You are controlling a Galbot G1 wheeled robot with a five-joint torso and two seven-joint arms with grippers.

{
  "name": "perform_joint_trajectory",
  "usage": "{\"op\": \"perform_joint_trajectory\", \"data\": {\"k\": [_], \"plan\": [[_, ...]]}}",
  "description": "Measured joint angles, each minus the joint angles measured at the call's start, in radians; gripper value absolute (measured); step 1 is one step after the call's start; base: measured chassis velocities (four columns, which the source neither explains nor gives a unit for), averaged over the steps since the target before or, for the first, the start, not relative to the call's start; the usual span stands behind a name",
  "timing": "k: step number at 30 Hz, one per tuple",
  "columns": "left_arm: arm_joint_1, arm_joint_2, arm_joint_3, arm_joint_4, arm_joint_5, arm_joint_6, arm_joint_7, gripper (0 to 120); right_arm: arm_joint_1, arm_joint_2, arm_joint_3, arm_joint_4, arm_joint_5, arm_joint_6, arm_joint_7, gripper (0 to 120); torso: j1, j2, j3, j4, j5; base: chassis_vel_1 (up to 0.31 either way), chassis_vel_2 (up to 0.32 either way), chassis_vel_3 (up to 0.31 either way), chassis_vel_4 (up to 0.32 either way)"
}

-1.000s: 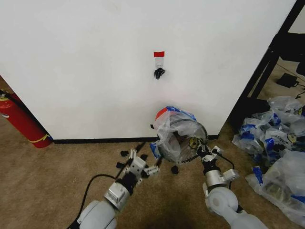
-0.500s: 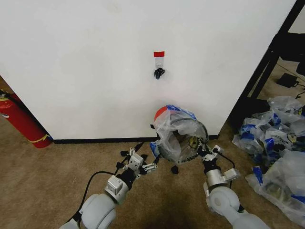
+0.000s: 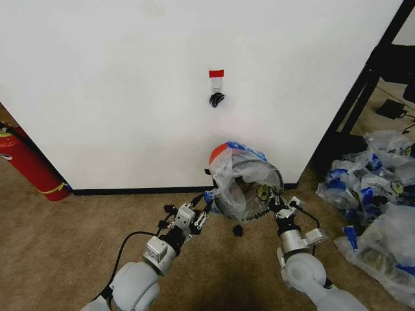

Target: Pick up the garbage bag from the wall and place it over the trash bin.

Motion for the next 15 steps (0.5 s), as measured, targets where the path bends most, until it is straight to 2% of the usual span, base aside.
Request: {"op": "perform_joint_trajectory", "data": {"k": [5,11,15], "plan": [[0.001,-0.005,0.0,0.003,0.003,0.001,0.0,0,-0.003,0.003,0.002,0.002,-0.002,0.0,0.0,0,0.0,0.0,0.0,0.0,0.0001,0.0,0.0,0.0,0.0],[-0.002,-0.022,-0.01,0.022,0.031,0.015,-0.043,0,-0.014,0.003,0.008,0.014,-0.002,0.0,0.002,0,0.0,0.0,0.0,0.0,0.0,0.0,0.0,0.0,0.0],[0.005,-0.028,-0.02,0.033,0.047,0.072,-0.123,0,-0.031,-0.001,0.011,0.047,0.022,-0.015,0.01,0,0.0,0.0,0.0,0.0,0.0,0.0,0.0,0.0,0.0]]}}
